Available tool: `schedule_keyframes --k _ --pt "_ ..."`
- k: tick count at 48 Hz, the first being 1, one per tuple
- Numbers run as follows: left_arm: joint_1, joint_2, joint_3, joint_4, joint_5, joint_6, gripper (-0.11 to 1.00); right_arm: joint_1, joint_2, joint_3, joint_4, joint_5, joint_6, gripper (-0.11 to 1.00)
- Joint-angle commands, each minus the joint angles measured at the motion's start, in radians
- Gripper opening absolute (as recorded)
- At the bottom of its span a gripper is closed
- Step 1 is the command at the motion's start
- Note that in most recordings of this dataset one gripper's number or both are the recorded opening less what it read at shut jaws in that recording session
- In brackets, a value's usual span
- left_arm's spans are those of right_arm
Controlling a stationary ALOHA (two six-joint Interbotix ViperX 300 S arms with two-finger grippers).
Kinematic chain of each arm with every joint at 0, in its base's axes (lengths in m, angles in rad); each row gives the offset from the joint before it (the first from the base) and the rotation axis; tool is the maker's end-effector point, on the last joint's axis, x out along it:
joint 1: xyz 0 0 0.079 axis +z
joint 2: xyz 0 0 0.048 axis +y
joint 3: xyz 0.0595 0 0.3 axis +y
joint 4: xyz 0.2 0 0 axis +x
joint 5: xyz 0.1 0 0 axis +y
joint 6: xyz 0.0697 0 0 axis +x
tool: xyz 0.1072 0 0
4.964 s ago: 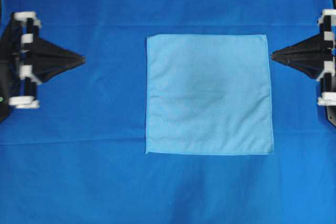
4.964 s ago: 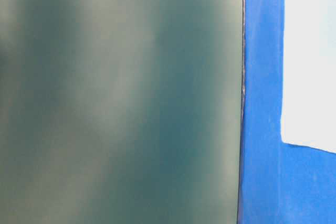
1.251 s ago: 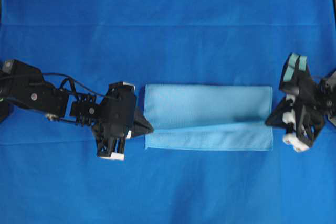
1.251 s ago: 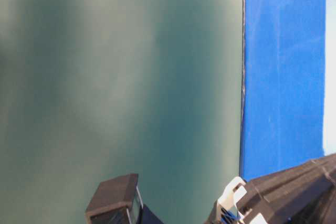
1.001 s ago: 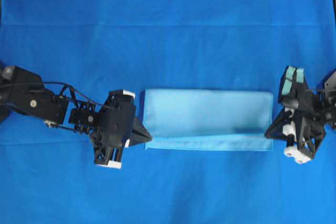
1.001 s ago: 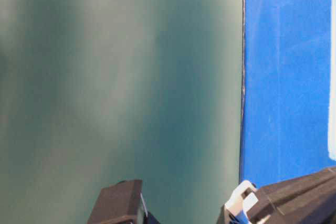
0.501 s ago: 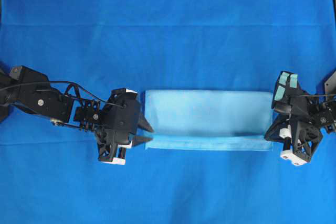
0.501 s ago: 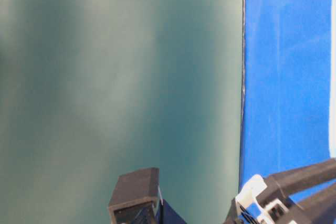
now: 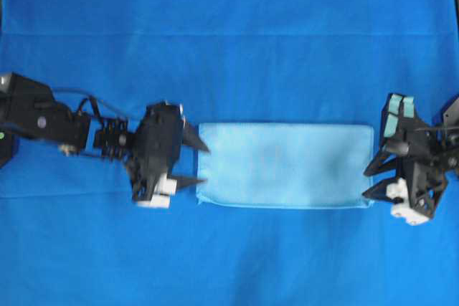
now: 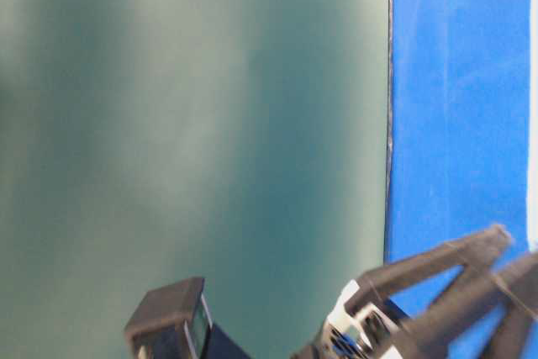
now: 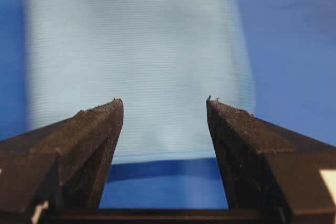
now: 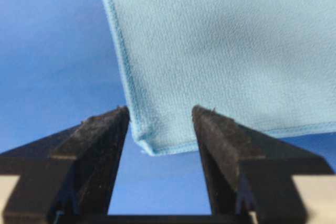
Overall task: Fold the light blue towel.
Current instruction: 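Release the corners and grasp the folded towel's far corners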
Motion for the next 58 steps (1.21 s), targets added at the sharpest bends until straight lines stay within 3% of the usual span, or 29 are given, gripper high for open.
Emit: schedule_keyframes --k 1,10,17,34,48,53,58 --pt "0.041 -0.020 -0.015 -0.002 -0.005 0.002 0.62 -0.074 -0.021 -0.009 -0.035 0.046 -0.005 0.57" --pt "0.120 0.011 -0.031 -0.002 0.008 0.038 0.61 -0.227 -0.008 -0.006 -0.187 0.120 -0.006 0.57" --pt "0.149 0.046 -0.040 0.000 0.014 0.058 0.61 -0.293 0.031 -0.002 -0.245 0.120 -0.005 0.57" --pt "0.187 0.135 -0.066 -0.002 0.015 0.063 0.58 -0.324 0.161 0.014 -0.265 0.035 -0.005 0.57" --pt "0.179 0.186 -0.071 -0.002 0.044 0.063 0.31 -0.341 0.219 0.028 -0.265 -0.029 -0.005 0.53" --pt "0.178 0.186 -0.074 0.000 0.087 0.063 0.24 -0.341 0.218 0.028 -0.265 -0.032 -0.012 0.43" --pt "0.176 0.187 -0.083 -0.002 0.135 0.063 0.20 -0.341 0.216 0.028 -0.267 -0.038 -0.015 0.19"
